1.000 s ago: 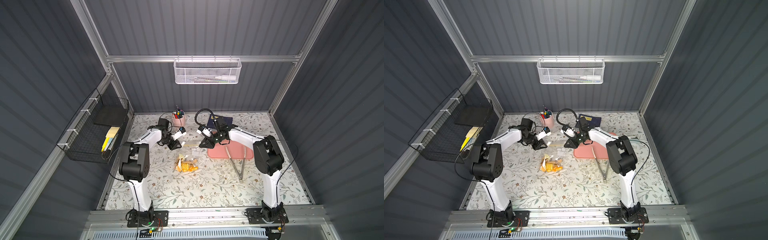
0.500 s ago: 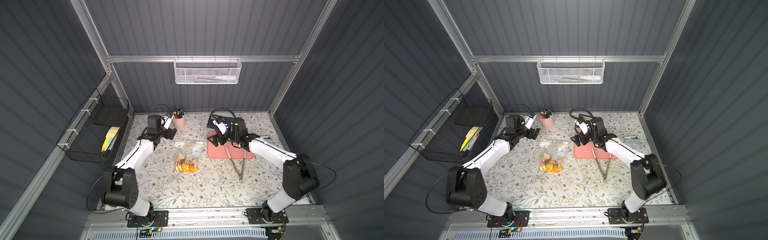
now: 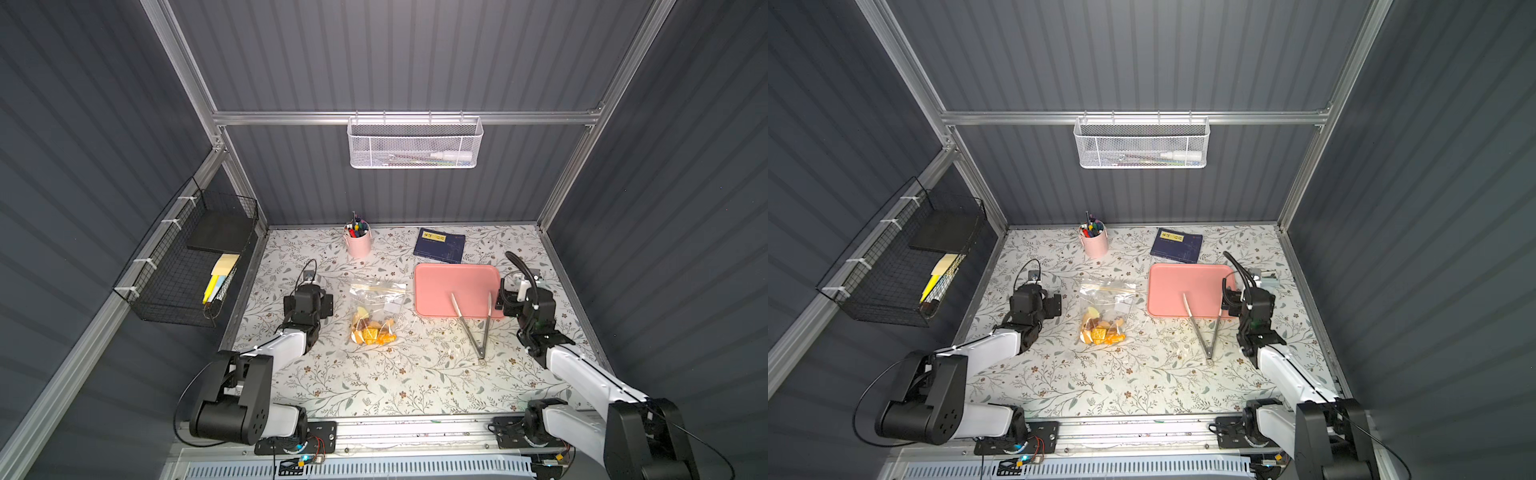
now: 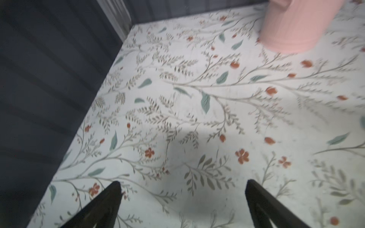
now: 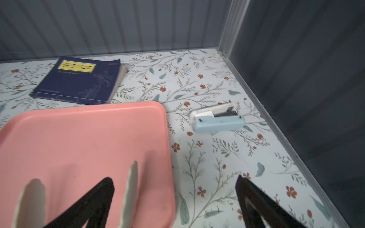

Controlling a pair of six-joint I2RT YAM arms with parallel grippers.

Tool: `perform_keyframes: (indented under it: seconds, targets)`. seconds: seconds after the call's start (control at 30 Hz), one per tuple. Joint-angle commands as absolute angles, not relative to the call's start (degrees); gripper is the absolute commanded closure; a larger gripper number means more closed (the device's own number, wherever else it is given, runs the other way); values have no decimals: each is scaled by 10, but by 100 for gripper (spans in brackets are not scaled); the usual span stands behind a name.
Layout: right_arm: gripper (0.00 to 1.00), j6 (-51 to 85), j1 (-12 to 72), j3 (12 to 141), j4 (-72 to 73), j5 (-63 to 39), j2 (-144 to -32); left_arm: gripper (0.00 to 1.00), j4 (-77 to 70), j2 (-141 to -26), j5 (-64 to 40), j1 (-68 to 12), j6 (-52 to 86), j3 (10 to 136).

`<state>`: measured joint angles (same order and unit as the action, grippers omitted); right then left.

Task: Put the cookies into a resealable bag to prevent moisture
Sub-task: Reset both arms

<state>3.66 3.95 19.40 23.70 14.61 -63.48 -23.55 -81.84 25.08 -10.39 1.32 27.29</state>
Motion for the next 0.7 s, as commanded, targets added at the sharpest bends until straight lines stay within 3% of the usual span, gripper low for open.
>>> perform_keyframes:
  seconds: [0.0,0.1,0.2,0.27,0.33,0.4,0.47,0.67]
  targets:
    - [1,36,30,157,432,147,-688,1,-412,-860,273,-101,31,254]
    - [1,11,26,157,538,124,-770,0,-416,-903,251,-95,0,283]
    - [1,5,18,184,542,84,-833,0,-463,-953,252,-73,17,287]
    - [1,-9,16,172,655,57,-907,0,-512,-975,202,-56,15,268]
    - [1,-3,11,182,571,44,-872,0,-537,-985,195,-55,9,263]
    - [1,-1,9,185,605,47,-894,0,-514,-978,193,-55,14,268]
    - [1,22,8,207,533,100,-878,0,-520,-980,194,-54,13,267]
    - [1,23,13,209,548,121,-888,1,-519,-980,194,-54,12,267]
